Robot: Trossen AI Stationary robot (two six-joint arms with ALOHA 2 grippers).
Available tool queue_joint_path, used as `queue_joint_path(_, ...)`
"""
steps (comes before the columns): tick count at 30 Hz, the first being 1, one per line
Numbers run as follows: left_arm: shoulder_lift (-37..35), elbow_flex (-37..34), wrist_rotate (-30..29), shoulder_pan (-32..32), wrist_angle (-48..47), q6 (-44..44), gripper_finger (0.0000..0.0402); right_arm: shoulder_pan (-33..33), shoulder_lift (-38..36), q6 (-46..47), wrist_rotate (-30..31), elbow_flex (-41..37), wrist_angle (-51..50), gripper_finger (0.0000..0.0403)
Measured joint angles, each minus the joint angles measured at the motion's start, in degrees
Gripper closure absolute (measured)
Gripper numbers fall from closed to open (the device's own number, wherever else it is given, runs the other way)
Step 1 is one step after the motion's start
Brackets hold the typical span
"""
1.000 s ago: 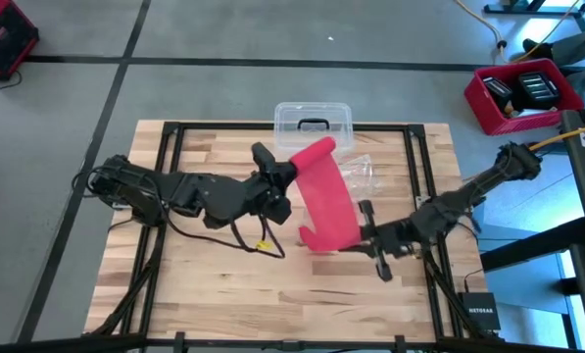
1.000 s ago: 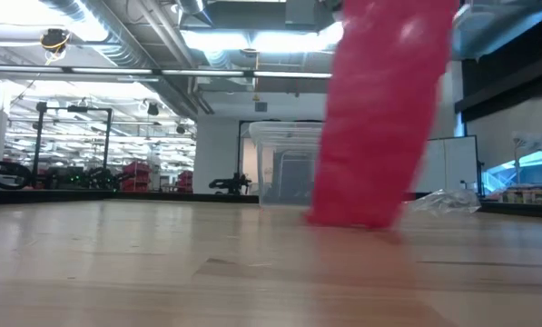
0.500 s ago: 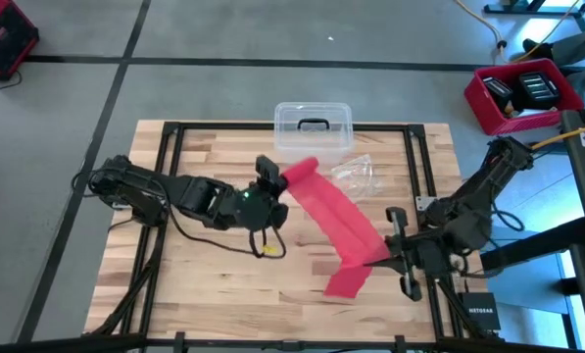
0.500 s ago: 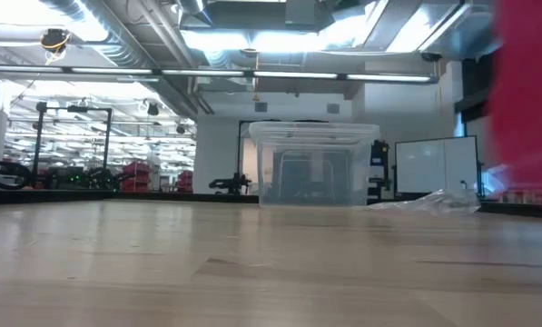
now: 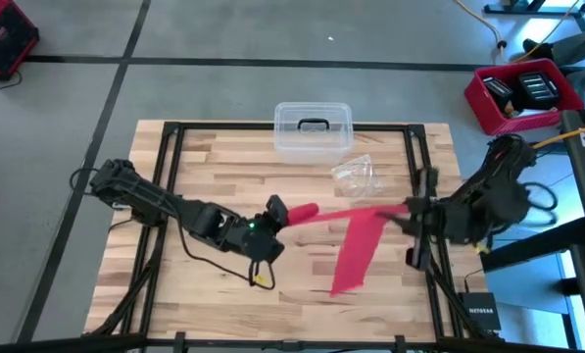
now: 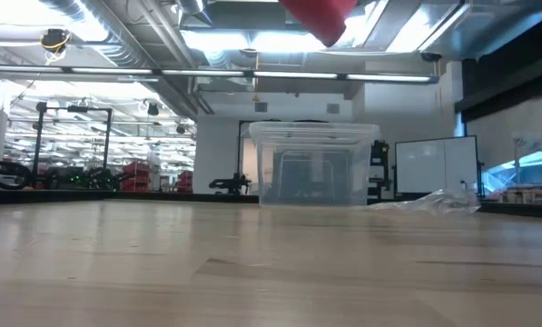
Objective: Roll bandage
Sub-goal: Roll the red bandage
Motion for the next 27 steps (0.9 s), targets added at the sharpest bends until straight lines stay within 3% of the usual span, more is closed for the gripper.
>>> queue_joint_path(10,3.91,-0.97,4.35,-4.18,5.93,4.66,0.0393,-6.19,0.07,1.84,9.22,6.04,-3.14,0.0395)
queue_joint_path(16,5.54,-1.05,5.91,-6.30,11.07,9.28,0.0396,-14.88,-0.22,11.10,7.91,6.58,-15.16,0.0394)
queue_joint_path(21,5.29,-1.12,7.21,-7.94,15.87,11.29,0.0396,-26.13,-0.46,22.59,-1.92,6.75,-29.73,0.0394)
queue_joint_path(27,5.21,-1.15,10.95,-9.24,20.69,15.06,0.0397,-42.79,1.09,30.42,-24.98,5.09,-38.64,0.0393)
